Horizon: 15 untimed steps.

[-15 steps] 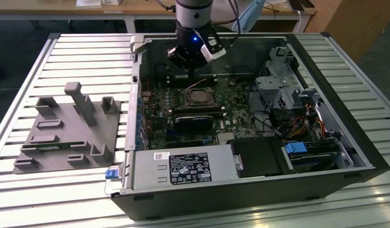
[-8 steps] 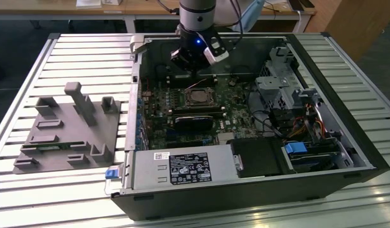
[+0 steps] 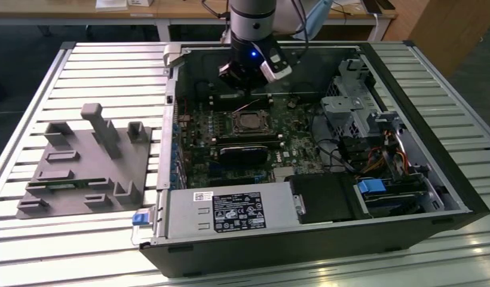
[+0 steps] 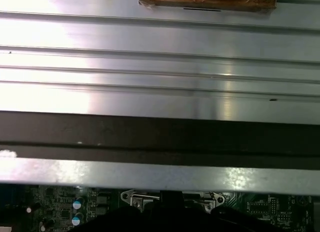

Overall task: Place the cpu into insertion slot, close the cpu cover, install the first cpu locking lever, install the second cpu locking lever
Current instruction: 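Install the first cpu locking lever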

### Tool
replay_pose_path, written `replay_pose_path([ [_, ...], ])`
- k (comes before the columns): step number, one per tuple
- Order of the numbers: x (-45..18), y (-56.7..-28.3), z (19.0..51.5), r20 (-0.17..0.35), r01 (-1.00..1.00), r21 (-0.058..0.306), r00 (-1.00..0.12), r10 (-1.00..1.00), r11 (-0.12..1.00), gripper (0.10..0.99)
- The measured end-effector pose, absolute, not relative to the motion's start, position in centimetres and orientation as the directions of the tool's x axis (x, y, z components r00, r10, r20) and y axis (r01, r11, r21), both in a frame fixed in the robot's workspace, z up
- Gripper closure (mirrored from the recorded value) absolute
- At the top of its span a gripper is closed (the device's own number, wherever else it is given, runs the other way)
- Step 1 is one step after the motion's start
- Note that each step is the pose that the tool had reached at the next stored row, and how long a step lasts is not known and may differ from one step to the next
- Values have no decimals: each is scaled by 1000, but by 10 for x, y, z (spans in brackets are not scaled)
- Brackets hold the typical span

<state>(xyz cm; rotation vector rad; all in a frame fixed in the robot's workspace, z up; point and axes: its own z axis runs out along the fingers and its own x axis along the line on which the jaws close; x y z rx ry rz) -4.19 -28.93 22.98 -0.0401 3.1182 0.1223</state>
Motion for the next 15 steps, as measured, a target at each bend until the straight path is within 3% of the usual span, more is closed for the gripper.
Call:
replay_pose_path([
  [15,-33,-289,224,-22,-26,78,-999,-25,997,980],
])
